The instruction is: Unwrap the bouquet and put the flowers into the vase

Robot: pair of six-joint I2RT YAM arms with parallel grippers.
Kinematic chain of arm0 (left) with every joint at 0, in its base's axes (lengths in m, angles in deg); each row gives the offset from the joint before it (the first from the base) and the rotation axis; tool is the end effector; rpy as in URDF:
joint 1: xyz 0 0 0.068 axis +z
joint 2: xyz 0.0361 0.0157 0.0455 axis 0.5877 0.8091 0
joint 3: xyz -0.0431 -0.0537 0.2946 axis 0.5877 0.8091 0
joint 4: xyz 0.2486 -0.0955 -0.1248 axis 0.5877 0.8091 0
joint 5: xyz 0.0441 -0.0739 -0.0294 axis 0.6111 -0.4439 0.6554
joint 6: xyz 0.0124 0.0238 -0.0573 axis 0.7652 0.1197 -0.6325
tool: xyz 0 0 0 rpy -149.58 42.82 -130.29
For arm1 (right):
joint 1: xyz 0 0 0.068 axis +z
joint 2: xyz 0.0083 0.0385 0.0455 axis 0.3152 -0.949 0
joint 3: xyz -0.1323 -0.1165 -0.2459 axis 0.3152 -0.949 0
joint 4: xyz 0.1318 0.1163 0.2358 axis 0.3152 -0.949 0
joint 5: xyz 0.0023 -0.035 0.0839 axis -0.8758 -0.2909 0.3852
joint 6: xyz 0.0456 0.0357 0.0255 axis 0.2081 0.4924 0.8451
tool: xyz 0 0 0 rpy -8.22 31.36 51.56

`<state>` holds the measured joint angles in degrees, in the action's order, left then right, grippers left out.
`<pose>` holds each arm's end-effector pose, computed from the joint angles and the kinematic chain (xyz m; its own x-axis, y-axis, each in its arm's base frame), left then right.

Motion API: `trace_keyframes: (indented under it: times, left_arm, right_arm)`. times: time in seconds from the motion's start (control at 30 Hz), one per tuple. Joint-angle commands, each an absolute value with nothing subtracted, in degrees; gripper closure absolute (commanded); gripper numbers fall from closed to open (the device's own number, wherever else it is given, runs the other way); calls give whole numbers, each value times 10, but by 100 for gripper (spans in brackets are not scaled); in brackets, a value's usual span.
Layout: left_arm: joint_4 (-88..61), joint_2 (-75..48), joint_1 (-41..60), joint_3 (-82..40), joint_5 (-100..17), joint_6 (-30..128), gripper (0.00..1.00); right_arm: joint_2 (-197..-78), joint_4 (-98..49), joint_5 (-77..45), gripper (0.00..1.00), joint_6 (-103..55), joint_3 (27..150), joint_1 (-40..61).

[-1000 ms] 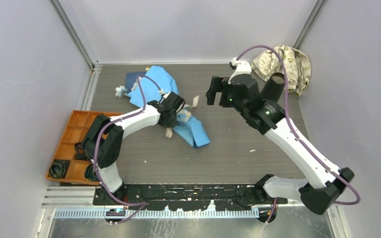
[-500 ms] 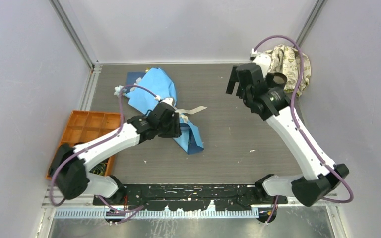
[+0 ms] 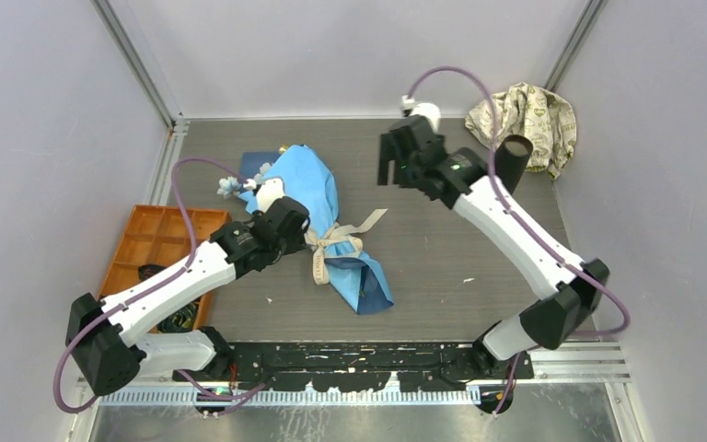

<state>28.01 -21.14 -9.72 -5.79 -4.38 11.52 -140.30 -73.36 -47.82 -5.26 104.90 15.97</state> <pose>0.2062 -0.1778 0.3028 -0.6620 -0.2738 -0.6977 -0.1379 0.9595 -0.2457 0.2961 0.1782 0.4265 -0.6056 0.0608 -0.7934 -0.0017 0.9970 0.0776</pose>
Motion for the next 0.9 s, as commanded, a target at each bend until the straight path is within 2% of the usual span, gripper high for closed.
trace_keyframes:
  times: [0.0, 0.17, 0.3, 0.6, 0.73, 0.87]
  left_arm:
    - [316, -247, -91, -41, 68, 69, 52]
    - [277, -260, -69, 0, 87, 66, 49]
    - [202, -245, 4, 29, -2, 81, 53]
    - [29, -148, 35, -4, -132, 169, 58]
    - [16, -68, 42, -31, -151, 175, 60]
    - [12, 11, 64, -44, -195, 155, 66]
  right_arm:
    - [-1444, -707, -436, 17, -57, 1058, 231]
    - [-1454, -636, -378, 19, -32, 970, 273]
    - [-1480, -612, -346, 32, -14, 921, 302]
    - [-1518, -561, -384, 33, 69, 794, 440]
    - [-1543, -555, -402, 33, 100, 753, 459]
    - [-1544, -557, -420, 33, 108, 731, 460]
